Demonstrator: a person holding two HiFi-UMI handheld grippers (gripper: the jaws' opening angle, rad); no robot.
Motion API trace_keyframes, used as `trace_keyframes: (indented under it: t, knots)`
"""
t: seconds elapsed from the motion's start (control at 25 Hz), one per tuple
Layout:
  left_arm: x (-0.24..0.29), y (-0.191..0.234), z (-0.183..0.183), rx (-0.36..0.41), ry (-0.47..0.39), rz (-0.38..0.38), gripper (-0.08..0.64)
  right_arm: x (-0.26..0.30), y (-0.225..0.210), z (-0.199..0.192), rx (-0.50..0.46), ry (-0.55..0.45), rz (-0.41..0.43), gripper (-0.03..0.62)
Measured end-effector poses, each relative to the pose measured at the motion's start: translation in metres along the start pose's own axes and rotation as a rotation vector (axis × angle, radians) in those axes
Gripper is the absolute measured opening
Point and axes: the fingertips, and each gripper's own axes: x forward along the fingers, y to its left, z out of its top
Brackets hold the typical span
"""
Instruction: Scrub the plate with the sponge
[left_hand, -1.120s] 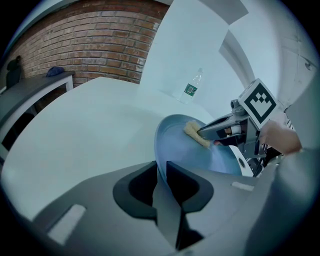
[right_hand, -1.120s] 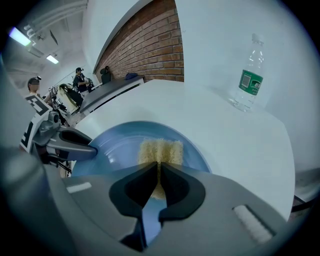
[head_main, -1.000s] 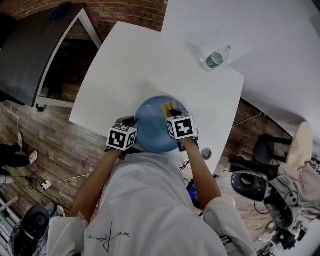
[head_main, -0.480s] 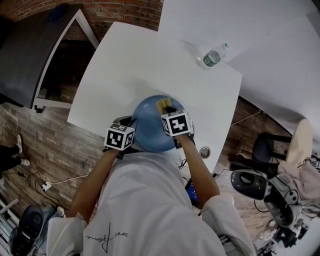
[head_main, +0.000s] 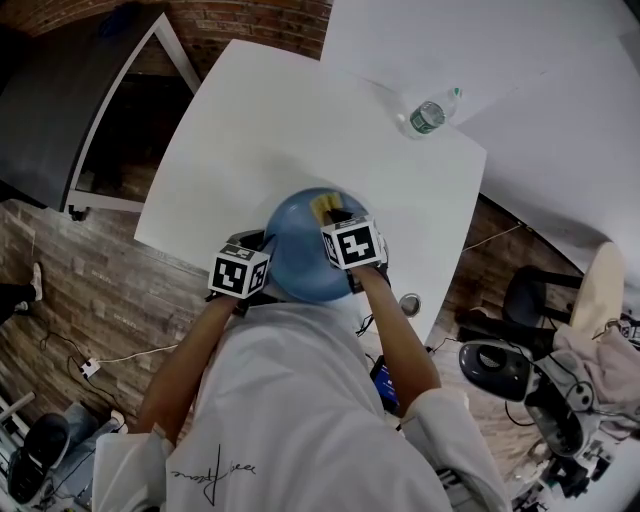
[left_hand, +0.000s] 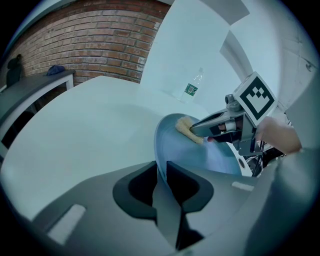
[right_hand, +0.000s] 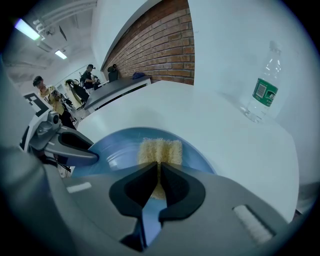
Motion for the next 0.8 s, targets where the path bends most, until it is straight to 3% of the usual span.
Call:
trace_keyframes:
  t: [0.8]
  knots:
    - [0.001,0.002,0.001,-0.016,-0.003,0.003,0.075,0.007,0.015,0.012,-0.084,-0.002,-0.008,0.029]
